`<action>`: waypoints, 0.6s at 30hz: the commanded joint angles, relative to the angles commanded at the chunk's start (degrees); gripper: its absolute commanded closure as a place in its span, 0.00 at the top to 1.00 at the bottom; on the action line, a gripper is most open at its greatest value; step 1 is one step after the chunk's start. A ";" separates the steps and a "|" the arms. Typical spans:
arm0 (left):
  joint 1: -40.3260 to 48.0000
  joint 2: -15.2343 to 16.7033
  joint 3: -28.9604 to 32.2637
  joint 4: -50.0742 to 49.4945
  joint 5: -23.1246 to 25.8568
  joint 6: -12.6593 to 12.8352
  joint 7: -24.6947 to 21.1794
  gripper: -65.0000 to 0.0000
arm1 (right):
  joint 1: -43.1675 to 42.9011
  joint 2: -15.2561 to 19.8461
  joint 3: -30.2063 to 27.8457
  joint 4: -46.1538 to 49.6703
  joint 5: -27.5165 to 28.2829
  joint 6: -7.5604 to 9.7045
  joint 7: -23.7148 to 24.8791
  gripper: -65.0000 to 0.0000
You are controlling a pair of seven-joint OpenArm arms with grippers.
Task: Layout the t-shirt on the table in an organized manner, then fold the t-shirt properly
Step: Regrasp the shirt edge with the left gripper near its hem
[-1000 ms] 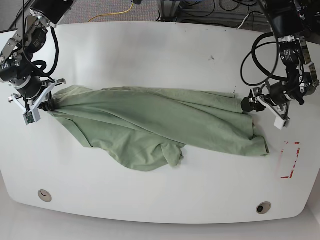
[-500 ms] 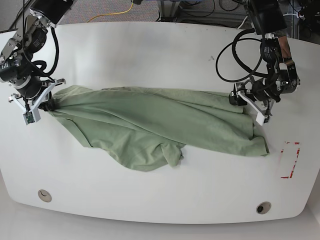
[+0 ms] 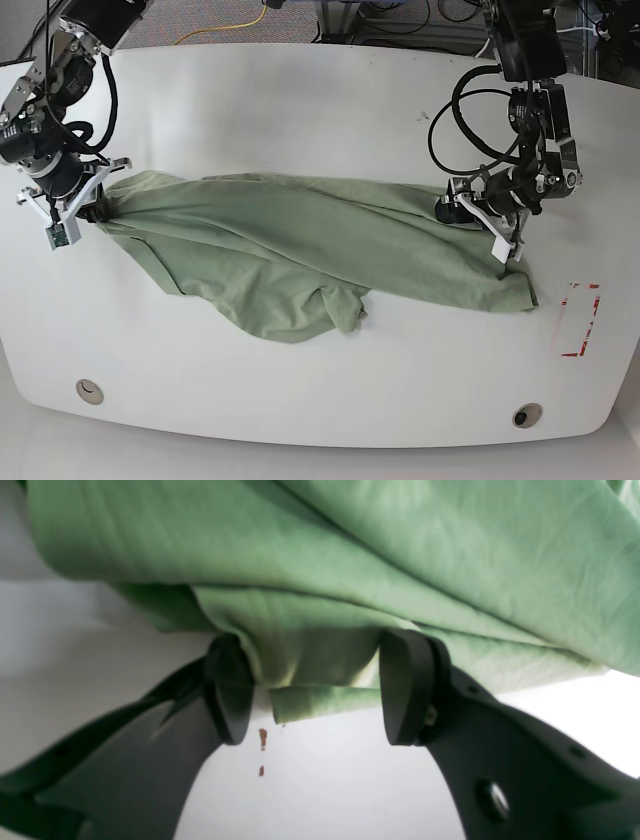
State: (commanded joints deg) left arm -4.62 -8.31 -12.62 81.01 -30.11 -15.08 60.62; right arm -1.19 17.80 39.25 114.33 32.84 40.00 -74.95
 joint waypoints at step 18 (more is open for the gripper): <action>1.05 1.05 -3.78 4.57 -0.18 -3.25 -0.09 0.00 | 0.18 0.00 -0.09 0.00 0.00 0.00 0.00 0.00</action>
State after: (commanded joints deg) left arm -3.56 -7.25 -16.40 85.58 -30.29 -18.33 60.53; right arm -1.01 17.80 39.16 114.33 32.84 40.00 -74.95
